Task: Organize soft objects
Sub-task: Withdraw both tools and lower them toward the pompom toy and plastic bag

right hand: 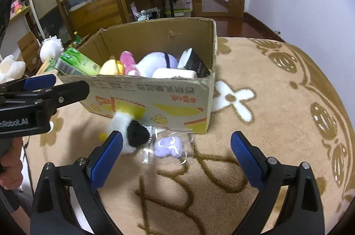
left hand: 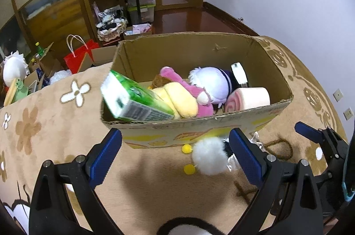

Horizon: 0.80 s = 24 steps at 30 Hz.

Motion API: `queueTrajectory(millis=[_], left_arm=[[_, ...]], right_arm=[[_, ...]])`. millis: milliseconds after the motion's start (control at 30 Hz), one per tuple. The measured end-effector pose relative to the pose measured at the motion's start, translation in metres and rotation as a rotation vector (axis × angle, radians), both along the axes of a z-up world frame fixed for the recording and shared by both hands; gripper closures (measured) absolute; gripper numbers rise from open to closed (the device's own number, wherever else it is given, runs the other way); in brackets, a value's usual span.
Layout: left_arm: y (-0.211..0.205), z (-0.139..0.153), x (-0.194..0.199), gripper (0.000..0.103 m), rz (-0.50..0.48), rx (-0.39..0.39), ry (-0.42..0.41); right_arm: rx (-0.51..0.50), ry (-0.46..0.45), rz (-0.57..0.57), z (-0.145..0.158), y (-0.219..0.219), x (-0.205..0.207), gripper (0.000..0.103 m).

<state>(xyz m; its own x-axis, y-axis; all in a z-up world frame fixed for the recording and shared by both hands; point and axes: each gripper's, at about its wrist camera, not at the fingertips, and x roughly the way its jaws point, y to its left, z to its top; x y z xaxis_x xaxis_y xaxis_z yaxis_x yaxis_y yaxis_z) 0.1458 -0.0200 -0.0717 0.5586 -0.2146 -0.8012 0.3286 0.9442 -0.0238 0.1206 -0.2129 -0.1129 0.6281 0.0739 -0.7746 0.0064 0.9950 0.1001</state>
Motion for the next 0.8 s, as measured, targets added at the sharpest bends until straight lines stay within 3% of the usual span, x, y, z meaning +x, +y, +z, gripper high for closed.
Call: queueTrajectory(millis=[467,800], left_arm=[[-0.026,-0.029,0.007,0.007,-0.060,0.030,0.074],[-0.040,-0.056,0.011,0.007,-0.084,0.106,0.130]], right_arm=[[0.021,0.080,-0.006,-0.028,-0.001,0.014,0.001],[0.032,0.138,0.015,-0.048,0.006,0.023,0.001]])
